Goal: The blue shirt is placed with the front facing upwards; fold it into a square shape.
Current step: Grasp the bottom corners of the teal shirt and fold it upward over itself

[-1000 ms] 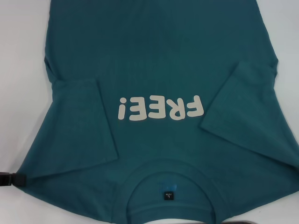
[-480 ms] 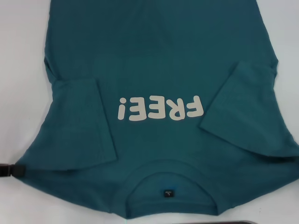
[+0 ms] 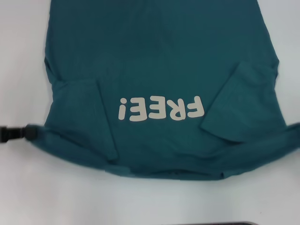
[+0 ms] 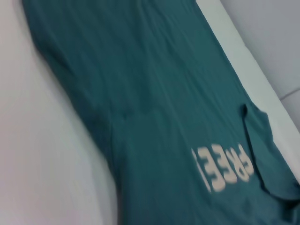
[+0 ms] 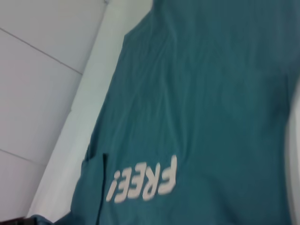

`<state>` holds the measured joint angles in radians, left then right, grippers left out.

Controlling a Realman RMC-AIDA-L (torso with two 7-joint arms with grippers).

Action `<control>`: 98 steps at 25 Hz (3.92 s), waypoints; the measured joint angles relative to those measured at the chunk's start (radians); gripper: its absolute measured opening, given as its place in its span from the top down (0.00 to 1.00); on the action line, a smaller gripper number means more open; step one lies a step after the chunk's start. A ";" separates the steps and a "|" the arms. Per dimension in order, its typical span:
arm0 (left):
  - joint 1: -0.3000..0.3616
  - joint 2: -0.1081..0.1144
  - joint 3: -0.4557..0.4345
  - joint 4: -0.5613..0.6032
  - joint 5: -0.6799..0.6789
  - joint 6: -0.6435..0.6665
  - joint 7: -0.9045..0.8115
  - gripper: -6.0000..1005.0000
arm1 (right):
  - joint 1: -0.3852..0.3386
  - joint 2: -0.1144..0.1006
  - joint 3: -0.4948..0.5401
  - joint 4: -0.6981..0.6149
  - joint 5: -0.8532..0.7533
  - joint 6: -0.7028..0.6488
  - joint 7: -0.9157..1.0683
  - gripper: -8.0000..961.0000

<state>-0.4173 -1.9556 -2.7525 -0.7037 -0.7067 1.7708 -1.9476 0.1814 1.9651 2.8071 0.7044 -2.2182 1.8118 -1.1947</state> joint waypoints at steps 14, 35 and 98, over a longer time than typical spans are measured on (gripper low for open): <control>-0.262 -0.015 0.005 0.063 0.000 -0.253 -0.075 0.99 | 0.214 -0.010 -0.012 -0.013 -0.002 -0.152 0.021 0.94; -0.434 -0.004 0.015 0.128 -0.023 -0.607 -0.139 0.99 | 0.424 0.004 -0.079 -0.067 0.007 -0.563 0.015 0.93; -0.368 -0.089 0.051 0.244 -0.180 -1.018 0.011 0.99 | 0.479 0.050 -0.179 -0.222 0.122 -0.876 -0.145 0.90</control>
<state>-0.7849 -2.0446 -2.7012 -0.4598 -0.8867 0.7529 -1.9363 0.6599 2.0149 2.6279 0.4819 -2.0958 0.9362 -1.3399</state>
